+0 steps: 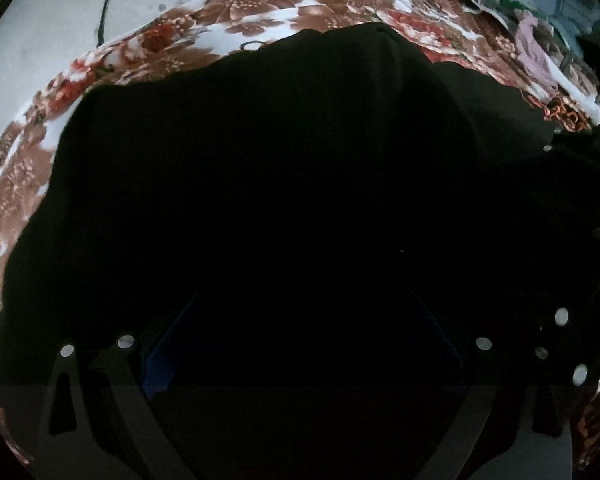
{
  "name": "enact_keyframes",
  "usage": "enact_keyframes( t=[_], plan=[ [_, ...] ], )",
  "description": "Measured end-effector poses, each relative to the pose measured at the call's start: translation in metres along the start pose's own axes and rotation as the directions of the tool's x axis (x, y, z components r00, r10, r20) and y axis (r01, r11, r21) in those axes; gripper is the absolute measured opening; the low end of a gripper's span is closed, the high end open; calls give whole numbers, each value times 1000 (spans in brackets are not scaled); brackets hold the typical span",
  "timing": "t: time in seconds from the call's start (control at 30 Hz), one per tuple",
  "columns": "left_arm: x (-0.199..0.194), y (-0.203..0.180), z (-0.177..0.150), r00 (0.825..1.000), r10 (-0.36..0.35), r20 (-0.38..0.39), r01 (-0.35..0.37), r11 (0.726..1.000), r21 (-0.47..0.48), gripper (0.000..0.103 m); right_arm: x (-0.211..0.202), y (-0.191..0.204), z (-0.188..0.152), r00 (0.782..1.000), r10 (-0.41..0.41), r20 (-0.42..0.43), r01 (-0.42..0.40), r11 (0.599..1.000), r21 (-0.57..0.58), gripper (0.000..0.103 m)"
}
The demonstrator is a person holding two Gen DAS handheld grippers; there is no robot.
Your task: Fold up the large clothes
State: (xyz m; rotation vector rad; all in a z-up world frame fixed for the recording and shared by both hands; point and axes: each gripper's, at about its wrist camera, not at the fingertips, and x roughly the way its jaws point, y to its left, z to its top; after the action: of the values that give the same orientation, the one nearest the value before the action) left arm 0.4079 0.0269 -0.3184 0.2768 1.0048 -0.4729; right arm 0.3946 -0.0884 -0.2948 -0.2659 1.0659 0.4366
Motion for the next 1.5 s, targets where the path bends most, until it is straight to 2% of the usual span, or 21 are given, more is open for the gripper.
enact_keyframes(
  t=[0.13, 0.2, 0.33, 0.4, 0.5, 0.53, 0.57, 0.6, 0.63, 0.67, 0.7, 0.77, 0.8, 0.87, 0.93, 0.97, 1.1, 1.23, 1.43, 1.5],
  plan=[
    [4, 1, 1, 1000, -15, 11, 14, 1000, 18, 99, -1, -3, 1, 1000, 18, -3, -18, 1000, 6, 98],
    [-5, 3, 6, 1000, -23, 7, 23, 1000, -6, 98, -20, -1, 8, 1000, 17, 14, -17, 1000, 22, 98],
    [-74, 28, -9, 994, 3, 106, 8, 995, -104, 98, -72, 18, 25, 993, 43, 114, -48, 998, 38, 98],
    [-114, 48, -30, 988, 53, 142, -31, 988, -153, 98, -87, 40, 35, 991, 59, 119, -62, 998, 28, 98],
    [-171, 94, -77, 978, 162, 133, -121, 954, -274, 98, -95, 94, 53, 987, 94, 134, -93, 996, -16, 98],
    [-192, 114, -99, 972, 207, 114, -161, 934, -320, 98, -93, 108, 57, 987, 99, 128, -96, 995, -29, 98],
    [-211, 130, -119, 957, 270, 104, -218, 909, -356, 98, -89, 123, 61, 988, 107, 116, -103, 994, -39, 98],
    [-235, 151, -145, 931, 355, 81, -295, 866, -404, 98, -85, 136, 65, 988, 116, 106, -112, 993, -43, 98],
    [-248, 166, -163, 917, 395, 51, -335, 833, -440, 98, -82, 151, 70, 987, 129, 100, -125, 991, -41, 98],
    [-261, 185, -186, 905, 425, 3, -371, 793, -484, 98, -80, 167, 76, 985, 141, 98, -139, 990, -36, 98],
    [-270, 198, -201, 899, 438, -30, -389, 764, -514, 98, -79, 174, 78, 985, 145, 98, -143, 989, -34, 98],
    [-292, 233, -243, 877, 470, -98, -432, 681, -591, 98, -73, 197, 84, 986, 139, 90, -136, 990, -38, 98],
    [-300, 247, -259, 866, 485, -121, -448, 648, -615, 98, -67, 210, 87, 989, 126, 79, -124, 991, -41, 98],
    [-308, 271, -284, 857, 493, -146, -457, 600, -657, 98, -56, 220, 90, 991, 117, 66, -115, 993, -36, 98],
    [-312, 296, -307, 860, 481, -172, -449, 551, -704, 98, -39, 231, 94, 995, 93, 45, -92, 995, -31, 98],
    [-310, 307, -312, 865, 466, -185, -443, 539, -717, 98, -31, 235, 95, 996, 85, 35, -84, 996, -29, 98],
    [-301, 328, -316, 859, 484, -168, -443, 538, -717, 98, -3, 246, 101, 998, 59, 20, -58, 998, -32, 98],
    [-282, 359, -324, 887, 444, -126, -363, 503, -785, 98, 23, 249, 105, 999, 35, 5, -35, 999, -12, 98],
    [-263, 408, -344, 915, 399, -54, -222, 388, -895, 98, 49, 253, 102, 999, 32, -18, -32, 999, 16, 98],
    [-259, 417, -346, 920, 391, -27, -187, 377, -907, 97, 53, 253, 98, 1000, 29, -9, -28, 1000, 10, 98]
  ],
)
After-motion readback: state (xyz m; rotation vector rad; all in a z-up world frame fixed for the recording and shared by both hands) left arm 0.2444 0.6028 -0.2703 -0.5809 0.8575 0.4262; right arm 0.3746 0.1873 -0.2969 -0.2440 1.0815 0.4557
